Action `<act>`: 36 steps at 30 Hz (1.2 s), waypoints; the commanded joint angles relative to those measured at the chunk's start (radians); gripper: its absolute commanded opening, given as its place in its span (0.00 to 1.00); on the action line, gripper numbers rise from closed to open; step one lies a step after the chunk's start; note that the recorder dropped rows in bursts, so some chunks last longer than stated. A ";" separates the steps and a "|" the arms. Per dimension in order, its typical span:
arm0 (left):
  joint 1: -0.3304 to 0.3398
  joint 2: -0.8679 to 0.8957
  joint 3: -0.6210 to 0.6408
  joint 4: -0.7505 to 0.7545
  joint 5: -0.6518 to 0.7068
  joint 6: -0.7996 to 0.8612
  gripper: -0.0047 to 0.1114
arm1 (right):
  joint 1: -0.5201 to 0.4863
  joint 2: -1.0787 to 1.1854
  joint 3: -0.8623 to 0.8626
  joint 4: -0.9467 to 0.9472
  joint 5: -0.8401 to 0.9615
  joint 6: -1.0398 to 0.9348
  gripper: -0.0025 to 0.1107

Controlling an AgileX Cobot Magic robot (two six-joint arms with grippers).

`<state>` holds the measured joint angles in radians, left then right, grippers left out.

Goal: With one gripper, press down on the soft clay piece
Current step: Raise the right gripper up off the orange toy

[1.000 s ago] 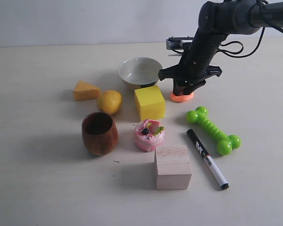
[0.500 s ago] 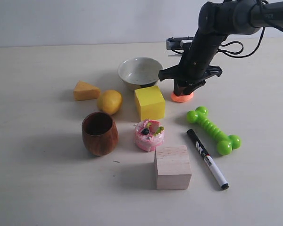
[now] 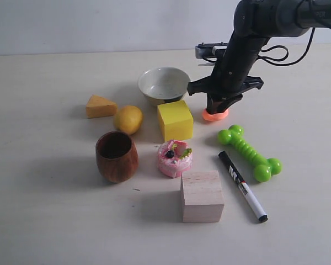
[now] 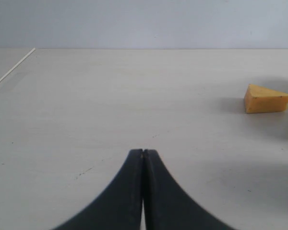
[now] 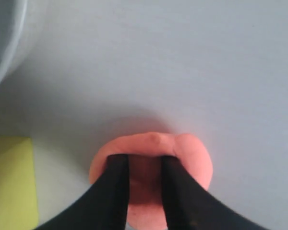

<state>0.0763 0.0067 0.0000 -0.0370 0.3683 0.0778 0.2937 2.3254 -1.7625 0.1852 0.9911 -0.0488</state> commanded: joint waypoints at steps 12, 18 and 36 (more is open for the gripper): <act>-0.005 -0.007 0.000 -0.002 -0.008 -0.002 0.04 | 0.003 -0.016 0.001 -0.008 -0.040 -0.003 0.13; -0.005 -0.007 0.000 -0.002 -0.008 -0.002 0.04 | 0.003 -0.016 0.001 -0.012 -0.044 -0.028 0.02; -0.005 -0.007 0.000 -0.002 -0.008 -0.002 0.04 | -0.010 -0.150 0.001 -0.090 -0.037 -0.036 0.02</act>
<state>0.0763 0.0067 0.0000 -0.0370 0.3683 0.0778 0.2937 2.2310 -1.7609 0.1209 0.9511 -0.0760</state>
